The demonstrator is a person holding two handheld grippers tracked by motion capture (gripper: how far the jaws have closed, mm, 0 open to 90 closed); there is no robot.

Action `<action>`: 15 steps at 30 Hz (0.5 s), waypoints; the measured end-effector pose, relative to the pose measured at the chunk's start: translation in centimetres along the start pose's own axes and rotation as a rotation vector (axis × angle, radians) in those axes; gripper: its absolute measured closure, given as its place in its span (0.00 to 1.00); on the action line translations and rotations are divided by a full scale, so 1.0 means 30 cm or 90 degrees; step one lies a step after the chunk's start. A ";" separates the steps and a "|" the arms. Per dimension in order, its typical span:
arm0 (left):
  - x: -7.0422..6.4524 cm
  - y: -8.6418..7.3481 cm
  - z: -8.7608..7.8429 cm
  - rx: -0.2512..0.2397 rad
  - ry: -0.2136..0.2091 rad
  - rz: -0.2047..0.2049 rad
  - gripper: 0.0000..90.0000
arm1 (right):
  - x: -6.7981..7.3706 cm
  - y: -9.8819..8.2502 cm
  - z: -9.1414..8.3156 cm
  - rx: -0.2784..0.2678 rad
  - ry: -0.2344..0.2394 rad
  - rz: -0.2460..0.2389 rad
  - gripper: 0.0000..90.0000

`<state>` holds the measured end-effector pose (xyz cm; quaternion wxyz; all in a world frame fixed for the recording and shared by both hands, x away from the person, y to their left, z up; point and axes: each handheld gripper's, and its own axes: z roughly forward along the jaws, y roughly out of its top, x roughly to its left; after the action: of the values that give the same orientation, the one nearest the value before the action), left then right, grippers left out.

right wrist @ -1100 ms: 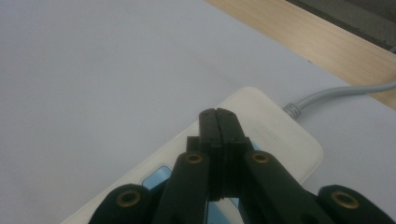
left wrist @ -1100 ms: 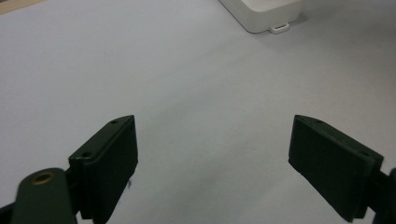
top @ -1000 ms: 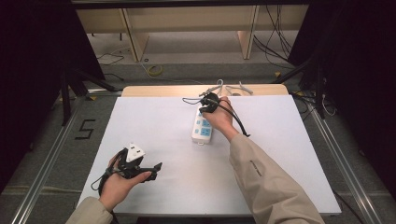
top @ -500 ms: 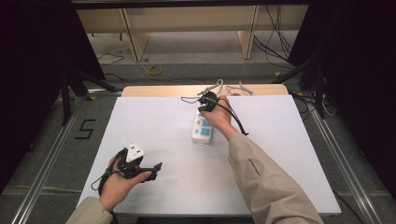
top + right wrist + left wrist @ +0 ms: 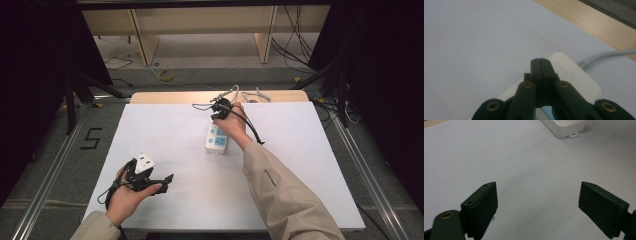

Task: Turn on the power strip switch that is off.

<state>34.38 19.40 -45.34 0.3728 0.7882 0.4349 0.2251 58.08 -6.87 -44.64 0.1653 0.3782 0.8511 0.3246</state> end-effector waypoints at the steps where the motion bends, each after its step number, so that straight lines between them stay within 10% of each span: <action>1: 0.000 0.000 0.000 0.000 0.000 0.000 0.17 | 0.001 0.000 0.000 0.002 0.000 0.000 1.00; 15: -0.001 0.001 0.000 0.002 0.000 0.001 0.17 | -0.004 -0.003 0.011 0.012 -0.002 0.003 1.00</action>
<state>34.39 19.38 -45.33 0.3714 0.7890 0.4346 0.2251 58.28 -6.85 -44.93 0.1625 0.3819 0.8531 0.3162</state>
